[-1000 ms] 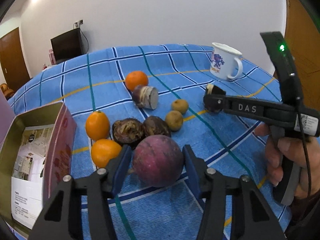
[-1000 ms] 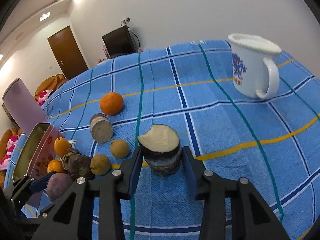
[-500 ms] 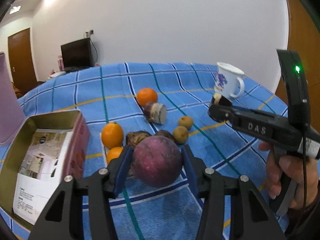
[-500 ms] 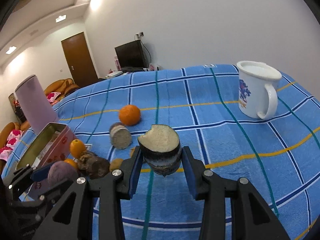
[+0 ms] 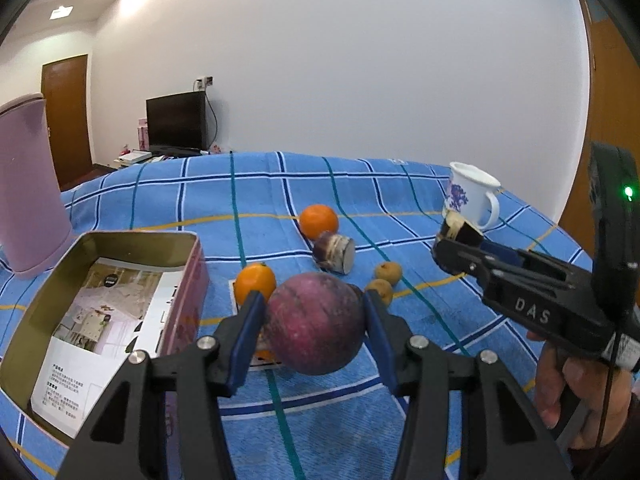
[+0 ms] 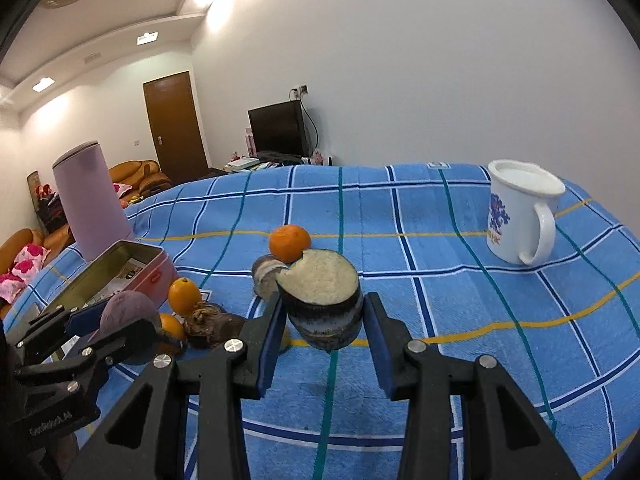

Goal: Organize fruits
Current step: 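Carry the beet with the left tool over the tin while the right tool carries the yam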

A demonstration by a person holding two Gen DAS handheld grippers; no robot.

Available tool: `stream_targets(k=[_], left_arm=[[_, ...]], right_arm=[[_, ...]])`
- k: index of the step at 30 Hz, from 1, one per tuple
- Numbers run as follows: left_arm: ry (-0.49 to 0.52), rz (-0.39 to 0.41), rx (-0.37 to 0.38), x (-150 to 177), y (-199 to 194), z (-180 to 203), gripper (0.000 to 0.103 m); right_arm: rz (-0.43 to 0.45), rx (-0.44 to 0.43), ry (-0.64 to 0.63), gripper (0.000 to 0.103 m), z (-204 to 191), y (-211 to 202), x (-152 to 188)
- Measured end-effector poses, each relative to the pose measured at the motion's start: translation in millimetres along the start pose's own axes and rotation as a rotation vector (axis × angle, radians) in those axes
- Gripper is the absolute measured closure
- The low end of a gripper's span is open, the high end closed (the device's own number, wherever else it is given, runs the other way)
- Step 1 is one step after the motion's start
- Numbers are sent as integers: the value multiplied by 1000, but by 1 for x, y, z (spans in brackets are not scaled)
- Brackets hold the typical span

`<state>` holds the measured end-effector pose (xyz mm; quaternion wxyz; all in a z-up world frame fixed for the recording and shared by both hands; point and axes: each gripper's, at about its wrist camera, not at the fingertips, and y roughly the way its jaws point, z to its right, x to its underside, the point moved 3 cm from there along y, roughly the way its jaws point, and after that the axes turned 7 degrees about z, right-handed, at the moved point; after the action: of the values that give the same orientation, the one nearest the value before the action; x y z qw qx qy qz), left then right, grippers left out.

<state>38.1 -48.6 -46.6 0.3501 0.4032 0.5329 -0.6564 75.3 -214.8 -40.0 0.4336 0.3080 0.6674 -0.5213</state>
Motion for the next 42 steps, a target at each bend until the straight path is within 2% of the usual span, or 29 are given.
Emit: stream_targets(k=[13,23,42], left_arm=[[27,87,-49,-4,-15,-3,51],[45,133,-90,-7,-22,-7,51],[21,155,-118,-15,-31,-31,51]], right_arm=[[83,-13,-62,62,-24,-17,0],[90,-42,-95,62,-41,-18,1],[77,-104,-132,62,-68,-10,3]])
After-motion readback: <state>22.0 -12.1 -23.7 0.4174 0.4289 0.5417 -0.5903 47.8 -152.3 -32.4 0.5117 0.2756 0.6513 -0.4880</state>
